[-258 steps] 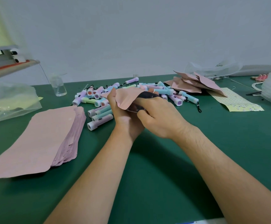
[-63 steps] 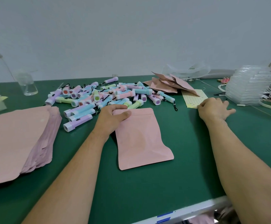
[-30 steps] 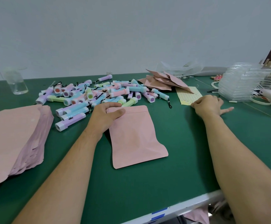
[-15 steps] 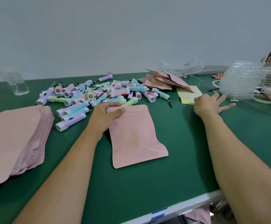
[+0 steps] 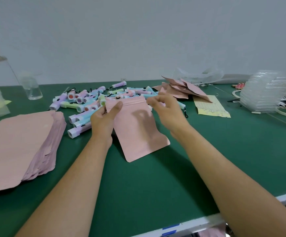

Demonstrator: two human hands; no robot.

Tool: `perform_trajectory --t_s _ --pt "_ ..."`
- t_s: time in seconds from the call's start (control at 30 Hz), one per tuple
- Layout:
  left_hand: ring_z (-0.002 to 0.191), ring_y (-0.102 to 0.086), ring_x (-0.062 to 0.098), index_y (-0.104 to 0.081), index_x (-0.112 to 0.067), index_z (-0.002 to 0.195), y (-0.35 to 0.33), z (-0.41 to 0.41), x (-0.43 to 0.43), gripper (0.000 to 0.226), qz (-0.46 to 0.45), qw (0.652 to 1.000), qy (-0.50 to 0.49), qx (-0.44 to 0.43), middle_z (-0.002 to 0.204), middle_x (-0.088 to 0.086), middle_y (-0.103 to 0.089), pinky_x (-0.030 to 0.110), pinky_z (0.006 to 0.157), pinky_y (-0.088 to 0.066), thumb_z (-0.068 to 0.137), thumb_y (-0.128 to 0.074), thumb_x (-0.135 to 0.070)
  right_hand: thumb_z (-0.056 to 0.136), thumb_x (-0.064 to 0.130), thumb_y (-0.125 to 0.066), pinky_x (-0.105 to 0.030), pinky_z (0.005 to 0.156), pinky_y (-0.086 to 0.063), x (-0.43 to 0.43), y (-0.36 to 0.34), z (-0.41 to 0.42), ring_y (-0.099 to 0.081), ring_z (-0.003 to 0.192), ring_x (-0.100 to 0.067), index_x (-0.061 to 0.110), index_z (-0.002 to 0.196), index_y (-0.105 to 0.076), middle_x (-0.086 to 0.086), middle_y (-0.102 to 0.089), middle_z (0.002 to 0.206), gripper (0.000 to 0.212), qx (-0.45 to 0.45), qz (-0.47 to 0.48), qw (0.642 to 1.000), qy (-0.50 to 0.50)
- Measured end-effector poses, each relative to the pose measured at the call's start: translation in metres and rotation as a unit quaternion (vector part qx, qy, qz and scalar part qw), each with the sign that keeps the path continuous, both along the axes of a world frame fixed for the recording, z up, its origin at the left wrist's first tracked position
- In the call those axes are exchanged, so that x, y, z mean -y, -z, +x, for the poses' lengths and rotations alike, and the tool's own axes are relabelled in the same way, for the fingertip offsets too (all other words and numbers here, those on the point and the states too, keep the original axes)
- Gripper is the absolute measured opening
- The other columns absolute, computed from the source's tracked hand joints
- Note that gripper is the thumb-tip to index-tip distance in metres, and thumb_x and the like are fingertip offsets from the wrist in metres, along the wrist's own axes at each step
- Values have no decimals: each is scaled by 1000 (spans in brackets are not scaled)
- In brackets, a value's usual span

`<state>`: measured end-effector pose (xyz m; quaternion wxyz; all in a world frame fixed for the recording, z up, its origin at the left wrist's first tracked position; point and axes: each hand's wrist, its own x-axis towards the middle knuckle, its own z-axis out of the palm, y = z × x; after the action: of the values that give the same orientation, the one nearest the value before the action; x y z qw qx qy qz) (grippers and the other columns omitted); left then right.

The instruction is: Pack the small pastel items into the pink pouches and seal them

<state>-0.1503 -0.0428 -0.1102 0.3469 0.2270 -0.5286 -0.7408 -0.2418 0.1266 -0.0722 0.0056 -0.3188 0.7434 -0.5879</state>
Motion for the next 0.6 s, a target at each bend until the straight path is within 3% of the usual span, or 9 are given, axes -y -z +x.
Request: perform_trajectory --t_s 0.07,0.17,0.27,0.37,0.43,0.6 --pt "101 -77 26 -77 -19 105 1 0 2 21 22 1000 4 -7 104 2 -82 44 87 -63 86 -87 -20 101 33 -65 -38 110 -31 9 4 10 -40 132 -18 21 90 -77 -5 -51 126 20 -45 49 998 0" --pt "95 -79 23 -77 -18 105 2 0 4 23 63 998 12 -23 103 3 -82 35 72 -63 85 -87 -21 99 33 -67 -47 117 -28 16 10 14 -33 143 -25 16 98 -78 -10 -49 140 20 -71 109 992 -5" --pt "94 -80 21 -75 -15 114 0 1 4 38 94 994 37 -37 105 4 -82 33 67 -63 81 -90 -27 99 28 -68 -42 111 -35 16 15 12 -44 133 -23 10 95 -80 -7 -58 127 22 -98 111 989 -6" --pt "101 -78 24 -72 -11 125 0 0 4 52 64 993 92 -43 113 7 -80 35 74 -64 78 -88 -25 100 24 -67 -27 88 -40 13 15 9 -57 101 -8 8 90 -78 7 -65 98 22 -63 80 995 -4" --pt "104 -78 27 -69 -12 129 3 0 3 61 22 990 138 -30 117 8 -79 38 77 -64 72 -90 -21 101 25 -66 -20 76 -40 11 16 7 -58 86 3 14 87 -76 14 -67 91 20 -24 62 998 0" --pt "107 -77 32 -70 -13 128 7 2 -1 69 -48 967 249 23 119 12 -78 42 79 -65 64 -95 -7 102 26 -64 -17 70 -38 7 15 2 -57 85 4 17 92 -76 19 -66 90 18 48 29 998 -7"
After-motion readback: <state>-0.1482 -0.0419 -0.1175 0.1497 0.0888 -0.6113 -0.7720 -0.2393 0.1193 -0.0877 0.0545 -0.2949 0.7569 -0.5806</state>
